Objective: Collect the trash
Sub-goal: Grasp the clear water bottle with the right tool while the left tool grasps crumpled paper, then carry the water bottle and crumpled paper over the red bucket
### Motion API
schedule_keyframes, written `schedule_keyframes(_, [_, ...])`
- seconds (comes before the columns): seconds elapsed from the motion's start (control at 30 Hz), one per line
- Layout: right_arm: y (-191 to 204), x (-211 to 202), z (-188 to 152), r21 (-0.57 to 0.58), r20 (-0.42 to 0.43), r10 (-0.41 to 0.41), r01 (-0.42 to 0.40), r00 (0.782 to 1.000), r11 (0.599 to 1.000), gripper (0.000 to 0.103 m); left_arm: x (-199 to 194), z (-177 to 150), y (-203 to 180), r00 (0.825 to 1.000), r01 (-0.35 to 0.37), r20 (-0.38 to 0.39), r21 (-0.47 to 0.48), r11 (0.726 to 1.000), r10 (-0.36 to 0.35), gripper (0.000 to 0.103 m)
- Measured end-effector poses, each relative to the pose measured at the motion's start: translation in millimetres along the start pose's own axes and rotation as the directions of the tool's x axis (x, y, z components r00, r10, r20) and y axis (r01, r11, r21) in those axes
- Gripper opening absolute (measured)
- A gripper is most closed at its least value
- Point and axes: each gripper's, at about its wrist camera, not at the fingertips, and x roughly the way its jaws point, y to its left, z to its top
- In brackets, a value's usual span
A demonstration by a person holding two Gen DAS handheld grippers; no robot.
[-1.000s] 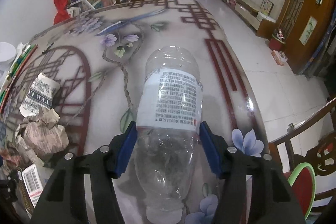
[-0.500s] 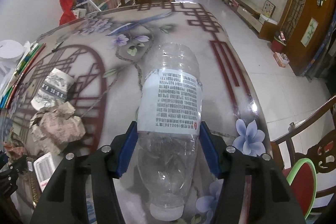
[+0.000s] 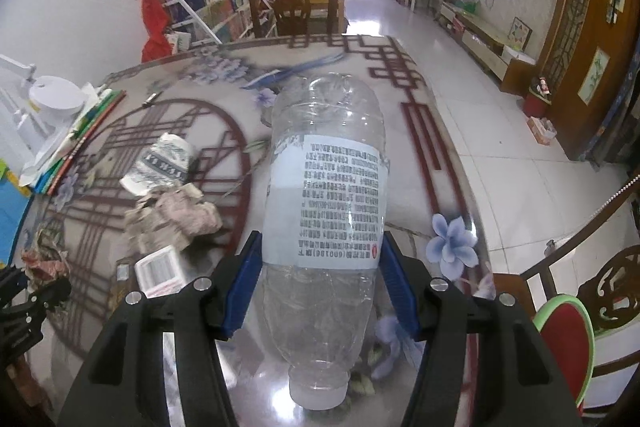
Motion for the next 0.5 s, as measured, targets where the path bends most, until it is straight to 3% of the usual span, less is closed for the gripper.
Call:
schedule_keyframes(0.23, [-6.2, -33.0, -29.8, -0.019, 0.027, -0.016, 0.016, 1.000, 1.000, 0.056, -23.2, -4.8, -18.3, 0.999, 0.016, 0.031, 0.050, 0.999, -0.018, 0.039])
schedule_keyframes(0.5, [-32.7, -75.1, -69.1, 0.035, 0.058, -0.010, 0.008, 0.998, 0.999, 0.056, -41.8, -7.6, -41.5, 0.997, 0.023, 0.068, 0.089, 0.996, -0.029, 0.039])
